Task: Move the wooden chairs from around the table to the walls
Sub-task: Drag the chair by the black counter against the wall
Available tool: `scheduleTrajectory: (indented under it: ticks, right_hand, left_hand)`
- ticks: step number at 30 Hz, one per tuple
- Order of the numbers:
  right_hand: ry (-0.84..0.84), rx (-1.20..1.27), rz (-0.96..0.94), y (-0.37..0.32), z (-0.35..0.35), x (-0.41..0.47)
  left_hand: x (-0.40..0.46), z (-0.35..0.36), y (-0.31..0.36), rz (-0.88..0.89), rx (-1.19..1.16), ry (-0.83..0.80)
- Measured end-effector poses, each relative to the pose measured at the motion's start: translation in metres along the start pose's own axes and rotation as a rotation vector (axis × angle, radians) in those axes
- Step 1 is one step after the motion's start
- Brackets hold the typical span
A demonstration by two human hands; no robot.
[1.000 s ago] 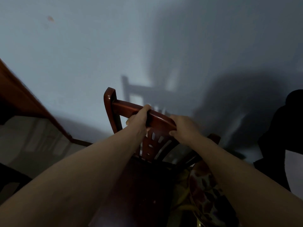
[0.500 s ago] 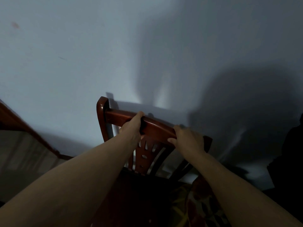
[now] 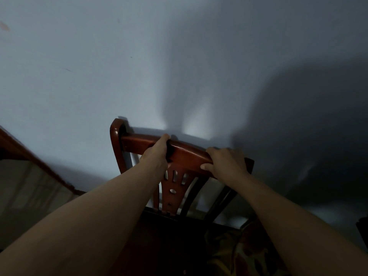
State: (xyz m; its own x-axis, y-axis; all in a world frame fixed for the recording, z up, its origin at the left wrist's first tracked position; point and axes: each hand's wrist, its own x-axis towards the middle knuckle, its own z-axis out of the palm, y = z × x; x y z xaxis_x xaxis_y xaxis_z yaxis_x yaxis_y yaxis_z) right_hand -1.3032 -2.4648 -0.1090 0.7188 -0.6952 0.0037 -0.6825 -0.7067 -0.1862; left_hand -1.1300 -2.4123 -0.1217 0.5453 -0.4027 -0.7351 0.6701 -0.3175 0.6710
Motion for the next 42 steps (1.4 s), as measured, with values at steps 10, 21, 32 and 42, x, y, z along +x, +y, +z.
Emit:
scheduleTrajectory:
  ticks: [10, 21, 32, 42]
  right_hand:
    - [-0.053, -0.002, -0.057, -0.002, -0.005, 0.019]
    - [-0.015, -0.055, 0.058, -0.013, -0.001, -0.002]
    - [-0.112, 0.02, 0.193, -0.037, 0.004, -0.037]
    - [-0.191, -0.004, 0.271, -0.053, -0.003, -0.038]
  left_hand:
    - [0.004, -0.002, 0.01, -0.001, 0.021, -0.017]
    - [-0.022, -0.005, 0.003, 0.024, 0.097, -0.011]
    - [-0.048, -0.051, -0.006, 0.05, 0.188, -0.273]
    - [-0.062, -0.076, -0.007, 0.083, 0.276, -0.367]
